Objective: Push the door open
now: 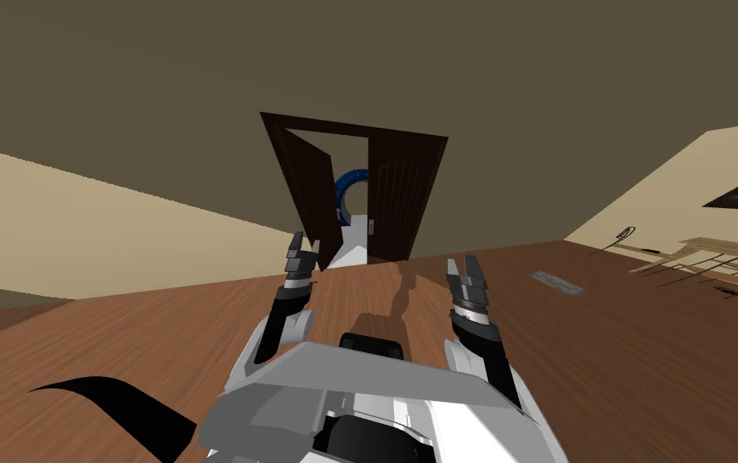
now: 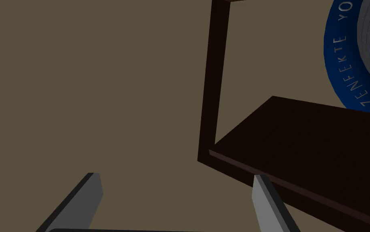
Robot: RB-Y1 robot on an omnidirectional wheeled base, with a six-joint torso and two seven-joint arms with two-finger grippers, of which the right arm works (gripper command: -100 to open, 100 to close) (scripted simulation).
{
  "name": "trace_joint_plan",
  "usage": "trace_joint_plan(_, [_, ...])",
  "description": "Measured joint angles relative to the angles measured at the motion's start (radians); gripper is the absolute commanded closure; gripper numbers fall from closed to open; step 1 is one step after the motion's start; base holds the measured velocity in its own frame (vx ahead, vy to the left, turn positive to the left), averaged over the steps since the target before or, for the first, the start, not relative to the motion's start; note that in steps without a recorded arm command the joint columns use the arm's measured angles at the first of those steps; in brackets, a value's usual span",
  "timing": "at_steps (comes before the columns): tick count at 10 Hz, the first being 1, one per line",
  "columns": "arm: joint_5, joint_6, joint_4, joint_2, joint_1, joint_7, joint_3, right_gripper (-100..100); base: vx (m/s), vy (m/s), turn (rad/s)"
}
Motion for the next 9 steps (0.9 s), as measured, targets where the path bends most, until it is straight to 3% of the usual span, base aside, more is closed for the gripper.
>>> trace_joint_plan(6, [-0.007,0.021,0.103,-0.021,-0.076,-0.023,0.070,-100,0.192,0.031,-0.094])
trace_joint_plan(9, [-0.013,0.033,0.162,-0.034,-0.117,-0.041,0.110,-100,0.120,0.045,-0.096])
